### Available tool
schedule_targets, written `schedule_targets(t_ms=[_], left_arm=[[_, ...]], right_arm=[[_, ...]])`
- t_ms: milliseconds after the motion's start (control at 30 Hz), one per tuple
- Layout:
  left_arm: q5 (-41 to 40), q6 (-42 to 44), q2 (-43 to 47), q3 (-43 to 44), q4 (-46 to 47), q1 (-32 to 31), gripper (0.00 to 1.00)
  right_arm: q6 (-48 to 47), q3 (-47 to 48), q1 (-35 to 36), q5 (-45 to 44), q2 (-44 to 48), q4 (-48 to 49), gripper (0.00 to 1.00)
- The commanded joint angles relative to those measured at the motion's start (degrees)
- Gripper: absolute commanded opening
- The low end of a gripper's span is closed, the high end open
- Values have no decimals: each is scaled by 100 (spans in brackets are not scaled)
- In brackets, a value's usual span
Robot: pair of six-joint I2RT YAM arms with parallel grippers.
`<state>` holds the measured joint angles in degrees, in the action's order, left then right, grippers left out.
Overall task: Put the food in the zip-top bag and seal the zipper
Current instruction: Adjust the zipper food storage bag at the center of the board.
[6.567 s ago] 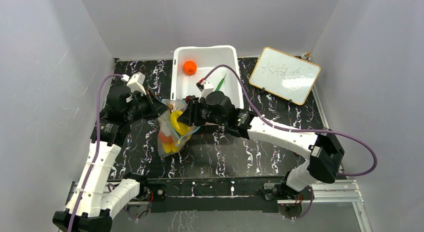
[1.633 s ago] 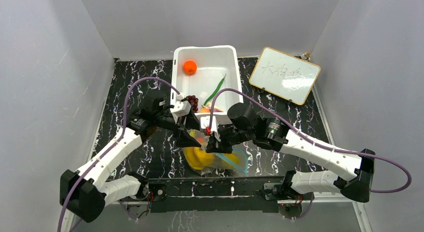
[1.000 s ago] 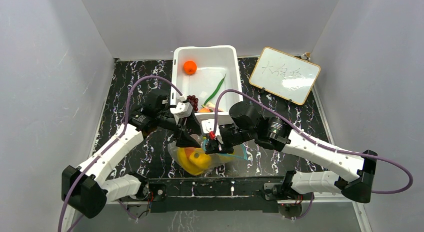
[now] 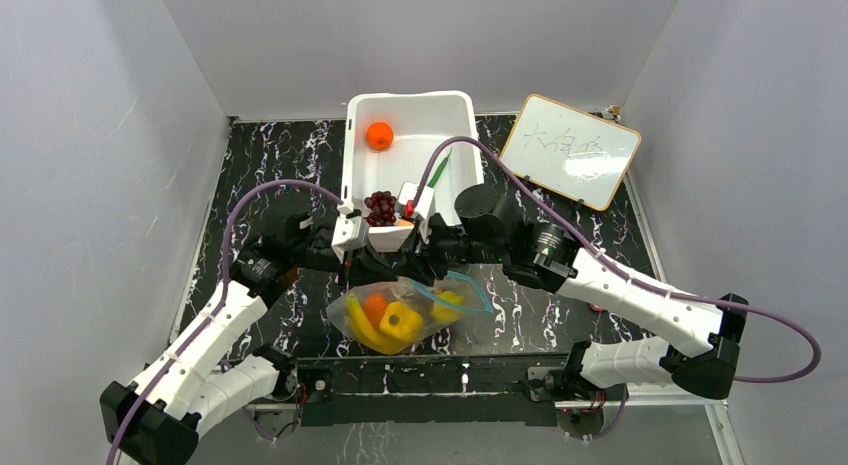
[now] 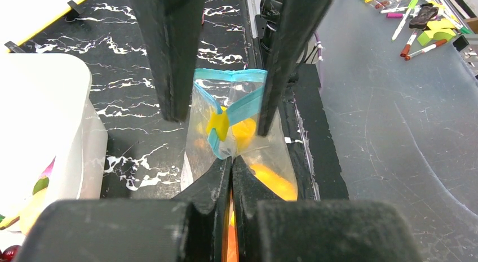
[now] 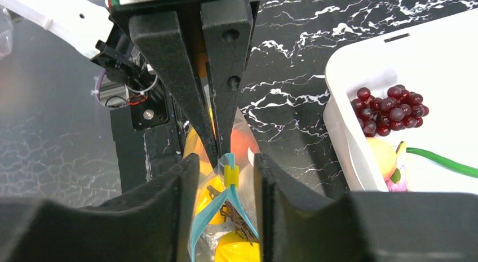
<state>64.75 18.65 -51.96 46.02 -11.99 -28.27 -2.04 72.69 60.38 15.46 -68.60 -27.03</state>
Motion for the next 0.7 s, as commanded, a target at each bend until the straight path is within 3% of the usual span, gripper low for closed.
schedule_targets(t_ms=[0,133,367,667], left_arm=[[328,181,144,-22,194,-25,0],[347,231,135,-26,158,-29,0],[283,271,187,-23,68,-29,0],[70,-256,565,-228,410,-29,0]], right_arm=[[-311,217,0,185,-187,-52,35],[-390,211,-81,442,-283,-222,30],[-427,237,-187,774,-332,-324,0],[-714,264,-318,853,-175,-686,0]])
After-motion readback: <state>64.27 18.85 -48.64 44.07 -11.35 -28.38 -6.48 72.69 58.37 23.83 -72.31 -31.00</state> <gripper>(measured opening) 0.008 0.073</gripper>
